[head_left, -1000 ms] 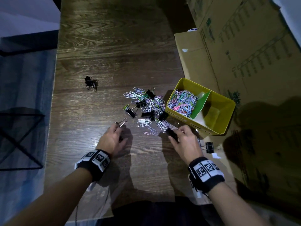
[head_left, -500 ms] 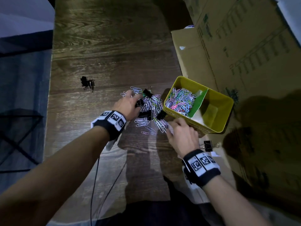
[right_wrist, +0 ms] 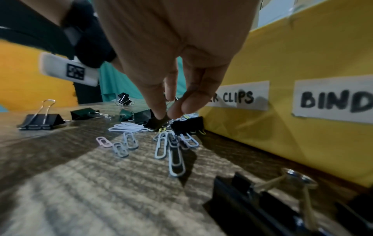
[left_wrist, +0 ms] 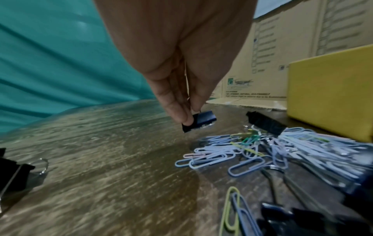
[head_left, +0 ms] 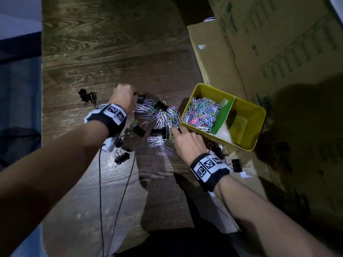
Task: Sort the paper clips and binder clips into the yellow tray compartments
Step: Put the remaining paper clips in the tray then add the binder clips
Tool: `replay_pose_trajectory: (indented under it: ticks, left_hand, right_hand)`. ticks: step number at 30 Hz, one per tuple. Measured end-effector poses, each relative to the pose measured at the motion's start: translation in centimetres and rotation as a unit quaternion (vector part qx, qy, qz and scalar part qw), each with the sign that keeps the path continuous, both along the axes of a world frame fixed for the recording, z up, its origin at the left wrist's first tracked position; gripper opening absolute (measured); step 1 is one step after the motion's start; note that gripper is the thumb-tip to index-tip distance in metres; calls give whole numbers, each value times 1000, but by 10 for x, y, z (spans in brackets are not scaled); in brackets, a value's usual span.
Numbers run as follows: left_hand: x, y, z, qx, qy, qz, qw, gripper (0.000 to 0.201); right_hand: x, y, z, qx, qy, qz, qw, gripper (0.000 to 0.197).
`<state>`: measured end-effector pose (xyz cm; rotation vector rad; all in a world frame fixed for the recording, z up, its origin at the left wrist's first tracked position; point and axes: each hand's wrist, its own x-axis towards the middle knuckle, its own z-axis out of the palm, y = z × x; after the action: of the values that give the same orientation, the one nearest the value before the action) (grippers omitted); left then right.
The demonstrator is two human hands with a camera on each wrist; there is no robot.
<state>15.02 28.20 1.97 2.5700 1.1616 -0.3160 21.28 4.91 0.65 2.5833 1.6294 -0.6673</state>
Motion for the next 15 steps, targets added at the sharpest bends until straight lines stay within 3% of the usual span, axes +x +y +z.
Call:
replay_pose_trajectory:
  ticks: [4, 7, 10, 12, 15]
  left_hand:
    - [15, 3, -1, -16, 40, -9, 999, 26]
    - [19, -6, 0, 37, -41, -107, 993, 42]
    - [24, -30, -2, 2, -30, -193, 981, 46]
    - [27, -43, -10, -34, 12, -195, 980, 49]
    - [28, -48, -22, -53, -1, -175, 983, 42]
  right_hand:
    - [-1, 4, 0, 5, 34, -3, 999, 52]
    - [-1, 8, -2, 14, 15, 23, 1000, 62]
    - [-2, 13, -8, 27, -1, 32, 999, 51]
    - [-2, 13, -9, 39, -10, 36, 999, 41]
    - [-1, 10, -11, 69, 1, 30, 997, 31]
